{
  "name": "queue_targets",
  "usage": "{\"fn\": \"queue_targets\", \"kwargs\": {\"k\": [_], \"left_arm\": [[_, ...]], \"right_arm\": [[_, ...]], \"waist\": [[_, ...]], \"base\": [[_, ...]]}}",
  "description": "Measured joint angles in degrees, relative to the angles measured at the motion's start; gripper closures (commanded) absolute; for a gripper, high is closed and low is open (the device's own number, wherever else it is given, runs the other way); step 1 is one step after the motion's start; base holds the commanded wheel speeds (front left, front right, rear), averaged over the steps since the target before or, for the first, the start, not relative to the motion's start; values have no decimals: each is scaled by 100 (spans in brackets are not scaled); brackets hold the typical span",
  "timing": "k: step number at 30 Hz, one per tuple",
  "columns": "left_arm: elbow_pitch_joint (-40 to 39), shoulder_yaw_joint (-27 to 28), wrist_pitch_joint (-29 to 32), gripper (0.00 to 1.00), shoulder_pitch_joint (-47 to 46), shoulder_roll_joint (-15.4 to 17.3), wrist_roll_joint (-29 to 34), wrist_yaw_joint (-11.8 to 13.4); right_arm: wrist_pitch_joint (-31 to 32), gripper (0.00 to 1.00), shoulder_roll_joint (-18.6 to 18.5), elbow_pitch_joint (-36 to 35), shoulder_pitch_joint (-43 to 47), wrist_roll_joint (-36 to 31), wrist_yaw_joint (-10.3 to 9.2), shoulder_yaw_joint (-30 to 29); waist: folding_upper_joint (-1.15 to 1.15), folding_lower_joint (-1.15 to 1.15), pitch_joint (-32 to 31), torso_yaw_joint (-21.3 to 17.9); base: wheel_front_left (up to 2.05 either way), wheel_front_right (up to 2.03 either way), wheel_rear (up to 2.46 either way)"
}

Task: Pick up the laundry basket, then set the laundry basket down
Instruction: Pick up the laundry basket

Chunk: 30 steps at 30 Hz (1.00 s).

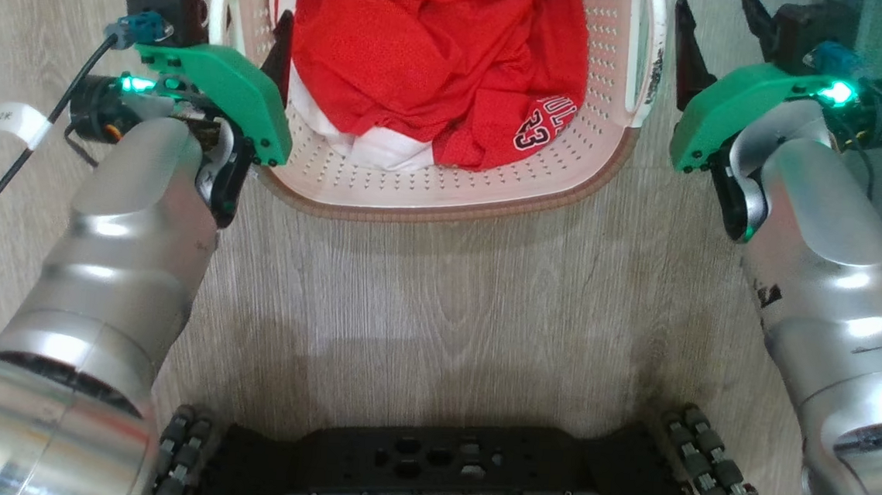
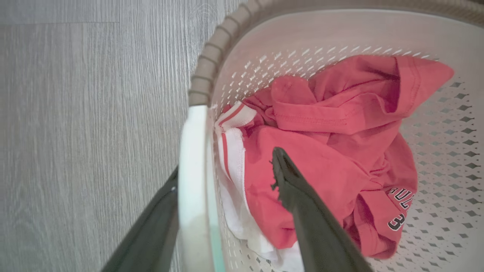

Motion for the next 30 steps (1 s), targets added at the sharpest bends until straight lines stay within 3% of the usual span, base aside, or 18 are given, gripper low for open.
{"fn": "queue_targets", "kwargs": {"k": [17,30], "left_arm": [[-1015,545,-2,0,498,194,326,88],[-2844,1634,-2,0,1614,356,1126,367]], "right_arm": [[0,0,7,-860,429,-201,0,-524],[0,0,12,-2008,1352,-194,0,-845]], "waist": [[0,0,-777,24],[0,0,-1771,102]], "base": [[0,0,0],[0,0,0]]}}
